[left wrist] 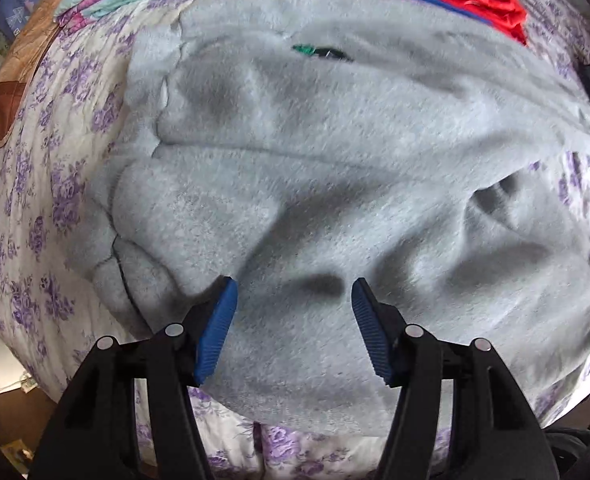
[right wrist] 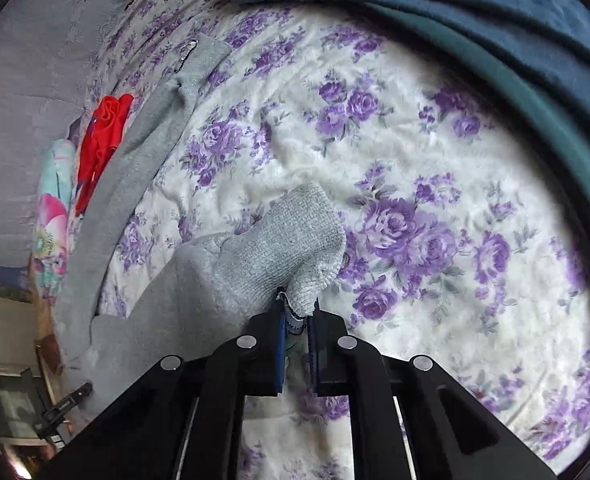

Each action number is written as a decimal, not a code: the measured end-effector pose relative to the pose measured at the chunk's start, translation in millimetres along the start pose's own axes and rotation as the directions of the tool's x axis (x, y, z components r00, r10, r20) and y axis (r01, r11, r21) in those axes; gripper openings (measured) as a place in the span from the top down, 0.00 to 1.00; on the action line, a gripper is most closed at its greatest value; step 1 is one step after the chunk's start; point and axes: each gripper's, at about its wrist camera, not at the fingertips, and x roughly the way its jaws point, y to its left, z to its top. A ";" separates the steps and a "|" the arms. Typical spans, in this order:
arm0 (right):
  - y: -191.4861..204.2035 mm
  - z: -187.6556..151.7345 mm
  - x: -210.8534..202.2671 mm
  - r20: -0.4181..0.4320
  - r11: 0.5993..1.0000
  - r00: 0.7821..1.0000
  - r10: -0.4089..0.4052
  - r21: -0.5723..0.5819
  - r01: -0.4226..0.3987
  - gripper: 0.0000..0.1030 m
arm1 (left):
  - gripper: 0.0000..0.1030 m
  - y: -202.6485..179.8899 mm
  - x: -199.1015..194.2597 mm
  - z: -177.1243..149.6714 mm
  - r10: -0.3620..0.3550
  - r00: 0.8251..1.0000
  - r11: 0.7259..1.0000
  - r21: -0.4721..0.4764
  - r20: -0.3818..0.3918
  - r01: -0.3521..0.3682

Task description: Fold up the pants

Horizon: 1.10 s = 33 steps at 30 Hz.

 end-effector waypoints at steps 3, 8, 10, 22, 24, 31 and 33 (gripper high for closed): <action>-14.0 -13.6 -24.2 -0.046 0.995 0.995 -0.093 0.038 0.095 0.91 | 0.46 0.9 3.0 -9.0 0.014 1.000 1.000 0.016 -0.011 -0.014; -38.6 -41.2 -6.4 -0.120 0.987 0.981 -0.150 0.045 0.156 0.90 | 0.46 -15.6 14.5 -17.1 0.074 0.997 0.995 0.071 -0.021 -0.072; -38.2 -42.4 -0.1 -0.115 0.983 0.979 -0.170 0.050 0.177 0.88 | 0.44 -22.5 17.8 -15.6 0.095 0.995 0.991 0.094 -0.023 -0.092; 65.7 2.7 -69.4 0.058 0.970 0.984 -0.167 -0.171 0.175 0.50 | 0.17 22.7 -87.6 24.8 0.082 0.958 0.991 0.076 0.273 -0.107; 103.0 13.8 -60.9 0.046 0.967 0.996 -0.070 -0.242 0.080 0.50 | 0.09 36.8 -103.3 58.8 0.113 0.937 0.976 0.138 0.330 -0.167; 224.2 19.4 -18.6 -0.066 0.894 0.997 0.033 -0.444 -0.059 0.50 | 0.10 65.1 -52.2 158.6 -0.008 0.978 0.916 0.394 0.209 -0.077; 244.2 14.6 -11.4 -0.093 0.869 0.995 0.040 -0.488 -0.080 0.50 | 0.10 64.6 -31.4 172.7 -0.031 0.988 0.906 0.423 0.151 -0.036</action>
